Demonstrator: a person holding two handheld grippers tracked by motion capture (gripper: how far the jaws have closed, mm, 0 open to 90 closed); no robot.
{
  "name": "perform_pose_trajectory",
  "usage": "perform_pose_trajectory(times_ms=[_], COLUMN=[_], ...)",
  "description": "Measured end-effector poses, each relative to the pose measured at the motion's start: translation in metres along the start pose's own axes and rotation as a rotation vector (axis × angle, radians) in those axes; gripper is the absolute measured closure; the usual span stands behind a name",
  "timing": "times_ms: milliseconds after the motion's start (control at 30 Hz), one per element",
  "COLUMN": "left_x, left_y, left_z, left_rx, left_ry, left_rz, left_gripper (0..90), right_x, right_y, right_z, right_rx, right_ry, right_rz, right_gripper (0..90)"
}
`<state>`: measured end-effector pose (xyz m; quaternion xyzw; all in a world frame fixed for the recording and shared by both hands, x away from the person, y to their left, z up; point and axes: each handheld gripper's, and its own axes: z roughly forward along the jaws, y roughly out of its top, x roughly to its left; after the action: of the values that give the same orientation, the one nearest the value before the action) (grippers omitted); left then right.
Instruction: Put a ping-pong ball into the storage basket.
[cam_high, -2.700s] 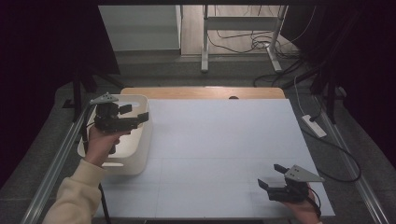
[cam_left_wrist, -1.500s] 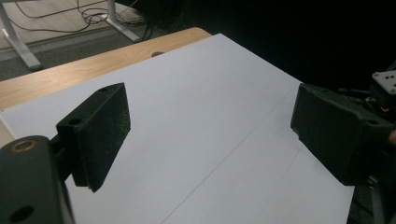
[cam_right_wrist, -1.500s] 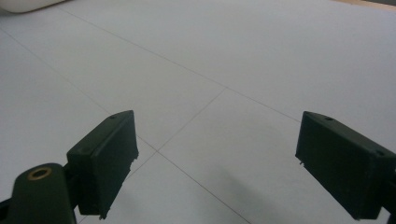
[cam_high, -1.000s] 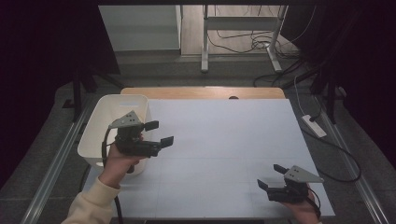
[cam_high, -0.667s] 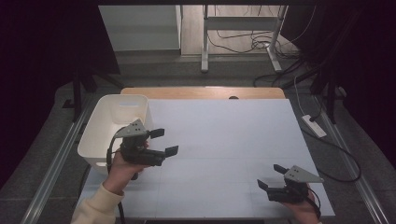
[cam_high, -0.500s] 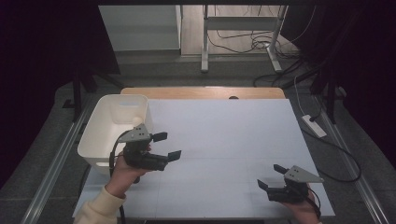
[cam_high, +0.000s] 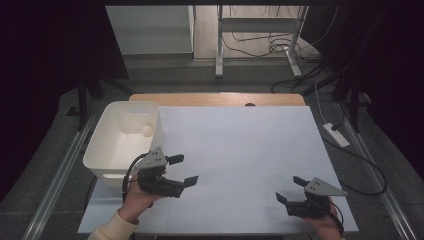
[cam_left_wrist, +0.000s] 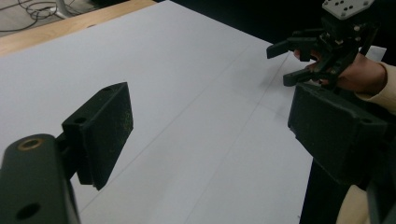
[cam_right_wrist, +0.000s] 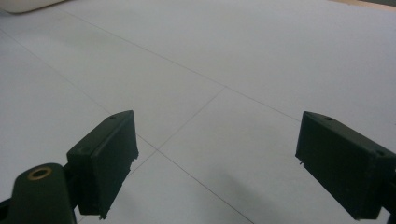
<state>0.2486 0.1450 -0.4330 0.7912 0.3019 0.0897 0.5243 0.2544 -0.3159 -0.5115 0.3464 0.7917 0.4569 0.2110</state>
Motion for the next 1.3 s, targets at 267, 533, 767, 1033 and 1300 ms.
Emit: perform_pose_trajectory(times_ms=[267,533,767,1033,1300], left_x=[0.002,0.011,0.015,0.016,0.018], left_y=[-0.023,-0.049,-0.06,-0.073,-0.082], left_z=[0.001,0.007,0.007,0.007,0.003], left_rx=[0.01,0.04,0.044,0.055,0.056], left_ry=[0.006,0.013,0.017,0.03,0.053], left_rz=[-0.015,-0.037,-0.04,-0.052,-0.062], left_gripper=[15.3,15.2,15.2,14.8,14.7], right_x=[0.0,0.001,0.001,0.001,0.002], right_y=[0.0,-0.001,-0.001,-0.001,-0.001], right_z=[0.001,0.001,0.001,0.002,0.002], right_rx=[0.002,0.001,0.003,0.002,-0.002], right_ry=[0.001,0.005,0.005,0.01,0.025], right_rz=[0.001,-0.002,-0.003,-0.005,-0.009], right_gripper=[12.8,12.8,12.8,12.8,12.8])
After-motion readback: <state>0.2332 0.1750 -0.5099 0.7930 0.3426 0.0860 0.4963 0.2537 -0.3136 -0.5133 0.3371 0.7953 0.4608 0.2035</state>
